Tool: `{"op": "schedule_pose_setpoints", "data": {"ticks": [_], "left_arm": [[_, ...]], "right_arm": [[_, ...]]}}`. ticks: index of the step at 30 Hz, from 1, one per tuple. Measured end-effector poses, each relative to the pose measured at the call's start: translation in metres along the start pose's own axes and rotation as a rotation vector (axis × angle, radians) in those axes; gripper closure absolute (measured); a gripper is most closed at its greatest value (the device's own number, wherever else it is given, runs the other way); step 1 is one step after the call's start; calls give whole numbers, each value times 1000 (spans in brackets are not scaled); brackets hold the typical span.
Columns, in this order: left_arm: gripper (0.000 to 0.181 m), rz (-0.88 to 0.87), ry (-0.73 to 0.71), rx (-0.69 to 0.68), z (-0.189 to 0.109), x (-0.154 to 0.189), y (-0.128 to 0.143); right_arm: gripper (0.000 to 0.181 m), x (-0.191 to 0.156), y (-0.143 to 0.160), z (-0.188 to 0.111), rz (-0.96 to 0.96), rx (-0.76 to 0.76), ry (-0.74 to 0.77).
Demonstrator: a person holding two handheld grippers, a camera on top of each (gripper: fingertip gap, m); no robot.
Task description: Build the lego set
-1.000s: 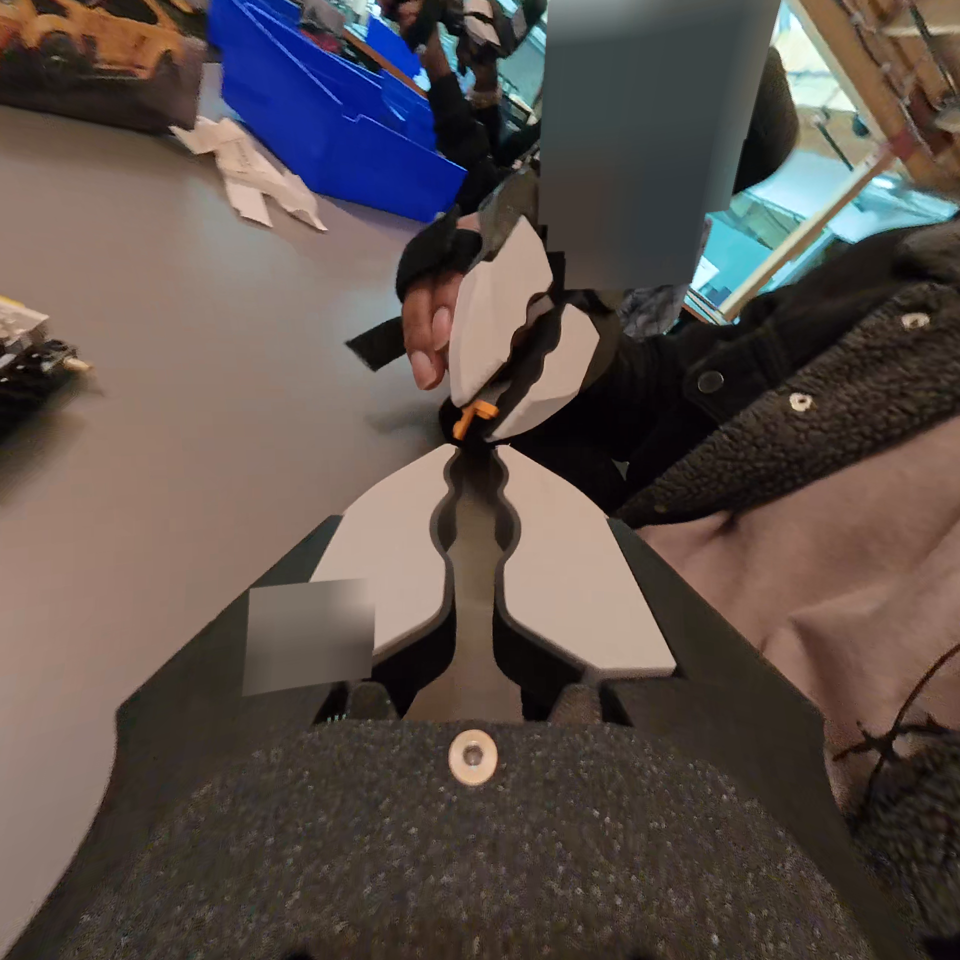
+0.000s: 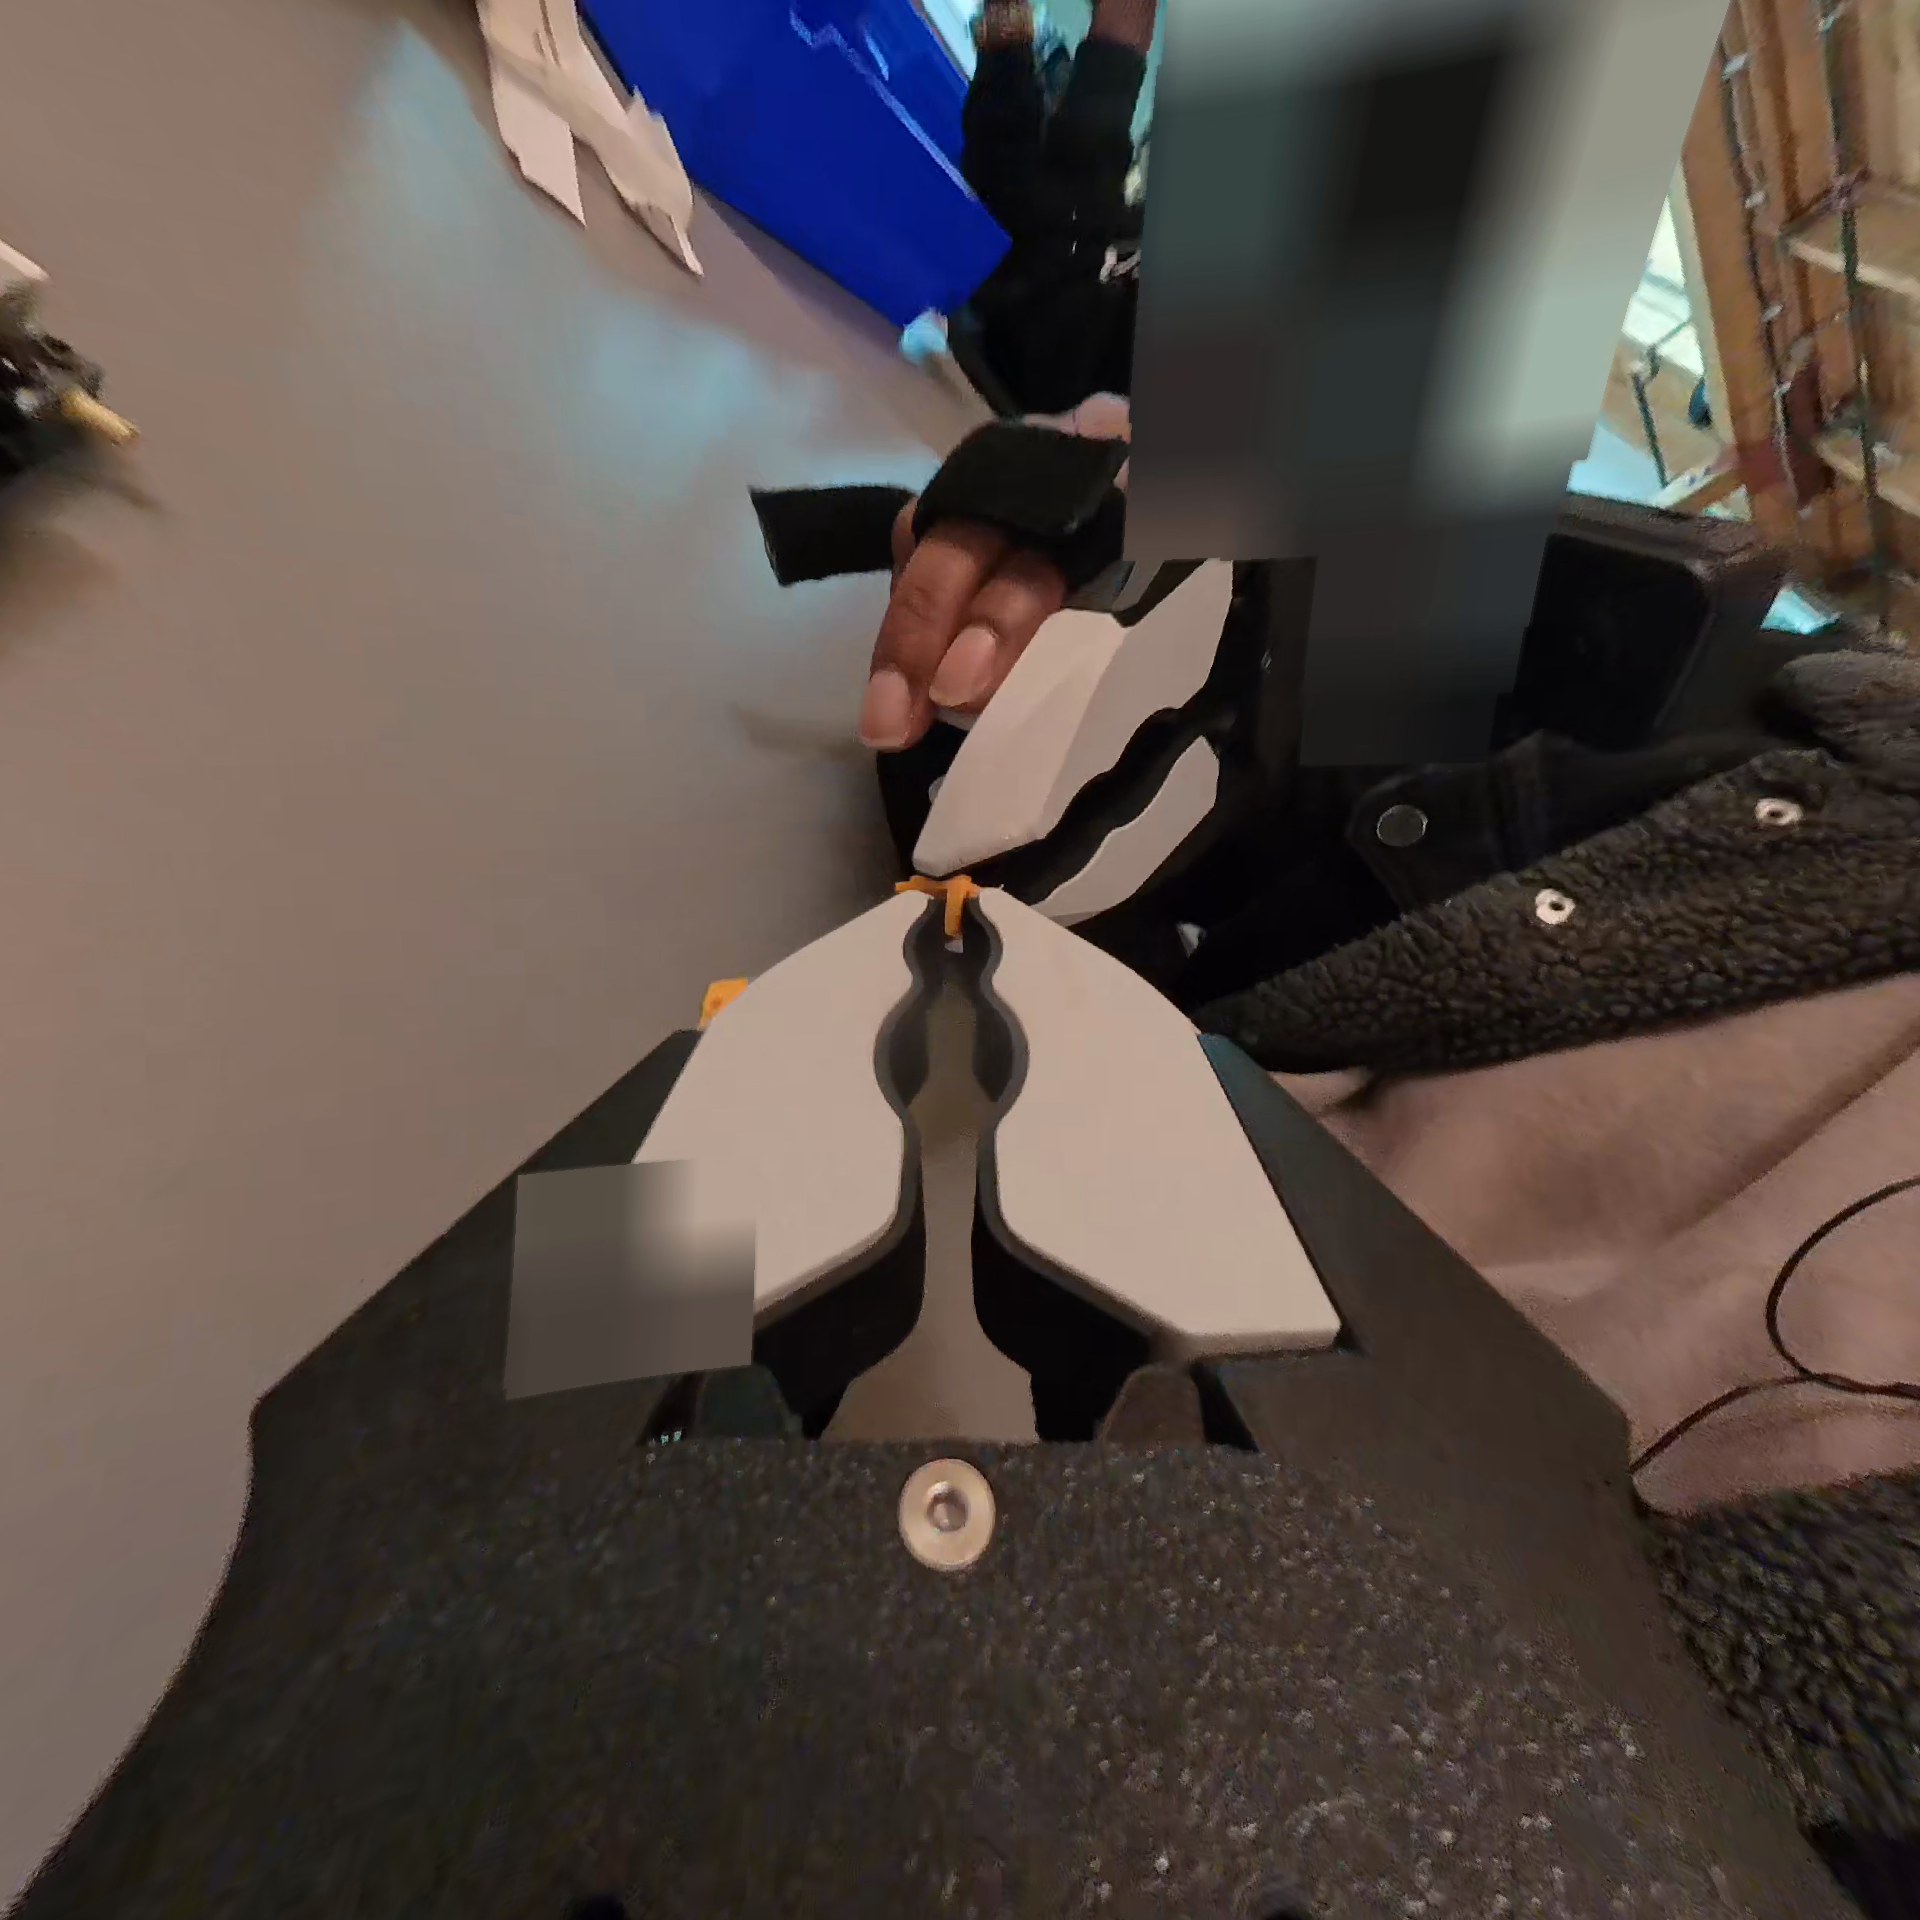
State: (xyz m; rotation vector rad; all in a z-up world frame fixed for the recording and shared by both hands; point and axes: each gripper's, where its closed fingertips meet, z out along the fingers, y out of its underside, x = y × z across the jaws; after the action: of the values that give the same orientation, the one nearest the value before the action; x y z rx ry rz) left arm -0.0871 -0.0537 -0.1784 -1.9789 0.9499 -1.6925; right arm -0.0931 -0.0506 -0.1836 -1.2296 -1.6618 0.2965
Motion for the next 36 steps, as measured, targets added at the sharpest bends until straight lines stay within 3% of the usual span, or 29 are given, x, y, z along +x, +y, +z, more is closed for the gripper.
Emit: {"op": "schedule_pose_setpoints", "data": {"ticks": [9,12,15,18,24,27,36], "left_arm": [[178,128,-126,-168,8,-10,22],[178,162,-167,-166,8,-14,21],[170,339,-292,-170,4,-24,16],[152,560,-454,-291,-4,-38,26],[143,717,-541,-462,3,-49,47],[158,737,-555,-474,4,-53,49],[159,610,-407,-407,9,-36,49]], "right_arm": [[172,-20,8,6,-2,-40,-102],[173,-18,11,8,5,-44,-91],[173,-13,22,7,34,-60,-89],[173,-9,35,2,74,-70,-102],[173,-19,37,2,97,-59,-167],[173,-23,39,3,105,-60,-192],[173,-30,36,4,132,-47,-228]]}}
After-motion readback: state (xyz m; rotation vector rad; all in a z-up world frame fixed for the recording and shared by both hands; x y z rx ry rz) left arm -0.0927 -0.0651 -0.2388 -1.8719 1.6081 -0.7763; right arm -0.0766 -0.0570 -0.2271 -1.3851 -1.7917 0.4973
